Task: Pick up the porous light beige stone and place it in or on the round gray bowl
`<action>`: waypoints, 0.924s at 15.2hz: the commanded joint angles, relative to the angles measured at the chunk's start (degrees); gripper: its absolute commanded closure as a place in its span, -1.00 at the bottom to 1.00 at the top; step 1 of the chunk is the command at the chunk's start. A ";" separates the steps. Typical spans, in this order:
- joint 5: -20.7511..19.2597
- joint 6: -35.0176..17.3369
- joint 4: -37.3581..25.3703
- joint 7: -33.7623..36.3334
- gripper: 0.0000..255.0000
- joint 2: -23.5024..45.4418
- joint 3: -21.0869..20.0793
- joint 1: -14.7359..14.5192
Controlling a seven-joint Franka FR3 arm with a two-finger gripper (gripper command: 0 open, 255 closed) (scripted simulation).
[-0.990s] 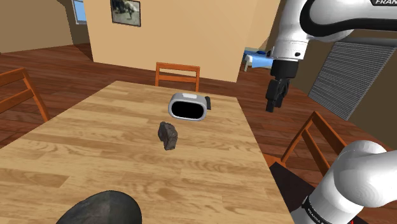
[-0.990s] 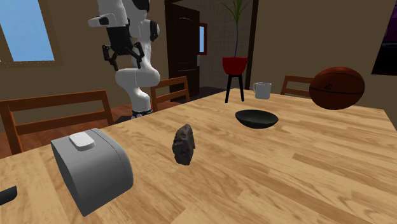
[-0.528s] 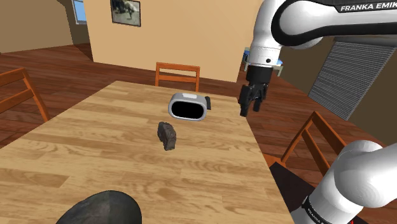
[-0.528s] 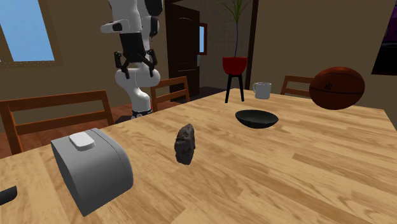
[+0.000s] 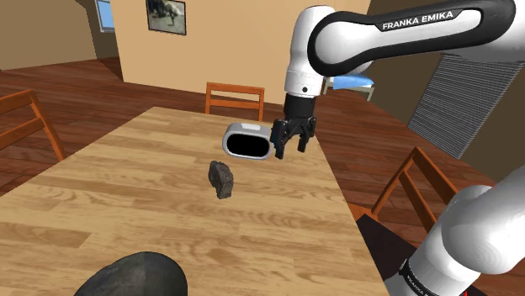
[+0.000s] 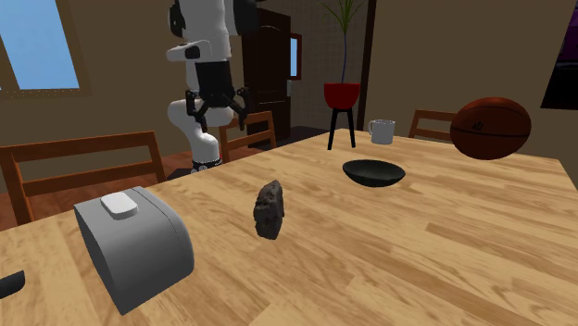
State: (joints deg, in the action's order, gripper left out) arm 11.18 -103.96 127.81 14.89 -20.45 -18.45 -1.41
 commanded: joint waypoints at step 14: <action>-15.28 -7.82 -27.80 23.76 -1.00 34.60 -7.62 -3.94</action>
State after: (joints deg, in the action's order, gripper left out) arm -2.65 -112.22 102.87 36.88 11.59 -25.98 -4.56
